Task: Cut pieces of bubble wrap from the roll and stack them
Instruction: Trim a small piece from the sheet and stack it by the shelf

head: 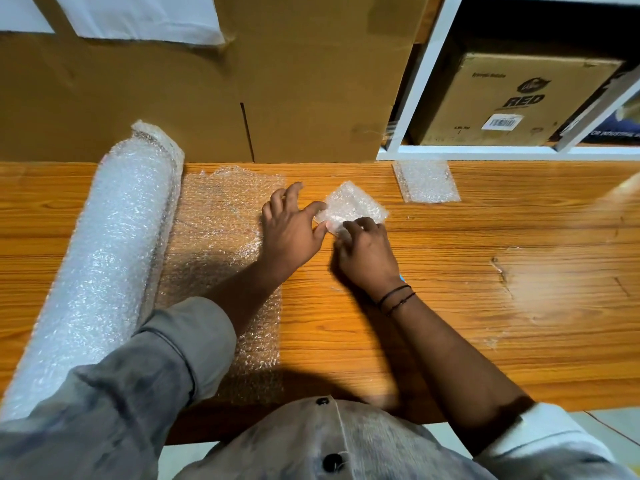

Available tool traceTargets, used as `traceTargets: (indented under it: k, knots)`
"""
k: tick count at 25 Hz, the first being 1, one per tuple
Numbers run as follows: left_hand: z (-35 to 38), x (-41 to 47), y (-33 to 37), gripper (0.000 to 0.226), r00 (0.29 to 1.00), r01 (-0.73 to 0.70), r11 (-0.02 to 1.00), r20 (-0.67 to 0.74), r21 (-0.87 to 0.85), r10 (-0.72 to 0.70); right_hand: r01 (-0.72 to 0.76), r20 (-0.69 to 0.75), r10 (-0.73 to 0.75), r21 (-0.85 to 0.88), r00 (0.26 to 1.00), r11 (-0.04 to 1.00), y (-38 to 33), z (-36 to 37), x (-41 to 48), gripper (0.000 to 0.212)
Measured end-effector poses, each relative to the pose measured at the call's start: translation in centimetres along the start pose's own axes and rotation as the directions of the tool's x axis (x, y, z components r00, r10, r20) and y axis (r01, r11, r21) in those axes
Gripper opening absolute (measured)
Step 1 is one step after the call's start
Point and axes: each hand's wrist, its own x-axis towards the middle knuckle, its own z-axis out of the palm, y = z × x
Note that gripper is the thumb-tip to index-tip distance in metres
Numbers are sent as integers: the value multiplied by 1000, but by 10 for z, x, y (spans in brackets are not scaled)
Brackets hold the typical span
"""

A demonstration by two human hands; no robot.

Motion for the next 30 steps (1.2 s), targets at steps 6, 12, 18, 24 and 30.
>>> traceTargets:
  k: [6, 12, 18, 24, 30]
  knots:
    - [8, -12, 1, 46, 993, 91, 996, 70, -8, -90, -274, -71, 279, 72, 958, 959, 2, -31, 28, 49]
    - [1, -7, -5, 47, 983, 134, 991, 125, -10, -131, -423, 217, 407, 29, 887, 906, 0, -34, 55, 57]
    - [-5, -11, -13, 45, 977, 174, 983, 137, -53, -166, -367, 191, 323, 285, 927, 886, -12, -31, 61, 42]
    - [-4, -10, -9, 43, 970, 214, 973, 137, -80, -202, -437, 224, 377, 536, 899, 723, -6, -40, 71, 68]
    - [-10, 8, 24, 48, 963, 266, 918, 120, -293, -241, -430, 233, 398, 728, 888, 534, 11, -48, 76, 63]
